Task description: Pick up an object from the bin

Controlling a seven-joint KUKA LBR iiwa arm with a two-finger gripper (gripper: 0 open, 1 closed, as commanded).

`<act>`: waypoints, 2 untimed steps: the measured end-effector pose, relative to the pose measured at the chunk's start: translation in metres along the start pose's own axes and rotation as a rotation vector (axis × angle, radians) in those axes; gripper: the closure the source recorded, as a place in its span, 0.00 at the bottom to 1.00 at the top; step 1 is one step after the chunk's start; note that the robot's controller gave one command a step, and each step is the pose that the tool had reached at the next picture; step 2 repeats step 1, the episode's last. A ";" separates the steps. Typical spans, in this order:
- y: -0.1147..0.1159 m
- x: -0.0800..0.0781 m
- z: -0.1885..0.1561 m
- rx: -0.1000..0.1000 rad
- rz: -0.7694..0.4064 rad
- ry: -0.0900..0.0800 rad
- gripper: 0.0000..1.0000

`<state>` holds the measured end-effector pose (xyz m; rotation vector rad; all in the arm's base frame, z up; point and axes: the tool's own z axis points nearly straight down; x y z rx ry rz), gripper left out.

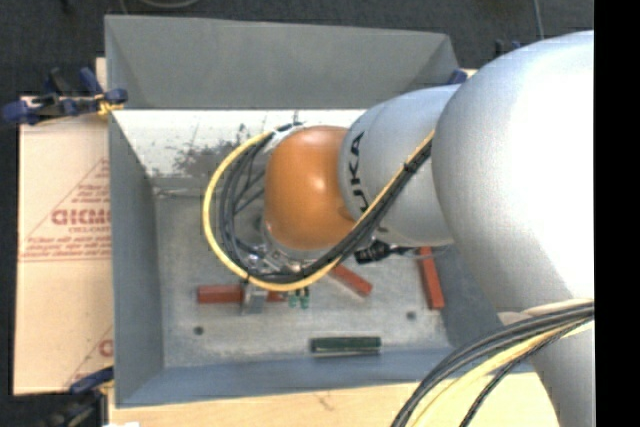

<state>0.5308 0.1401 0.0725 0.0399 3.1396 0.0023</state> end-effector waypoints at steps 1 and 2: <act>0.019 0.016 -0.136 0.000 -0.152 -0.008 1.00; 0.019 0.016 -0.136 0.000 -0.152 -0.008 1.00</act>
Offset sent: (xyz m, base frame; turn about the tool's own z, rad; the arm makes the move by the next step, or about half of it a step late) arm -0.0178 0.0190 0.1312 -0.1520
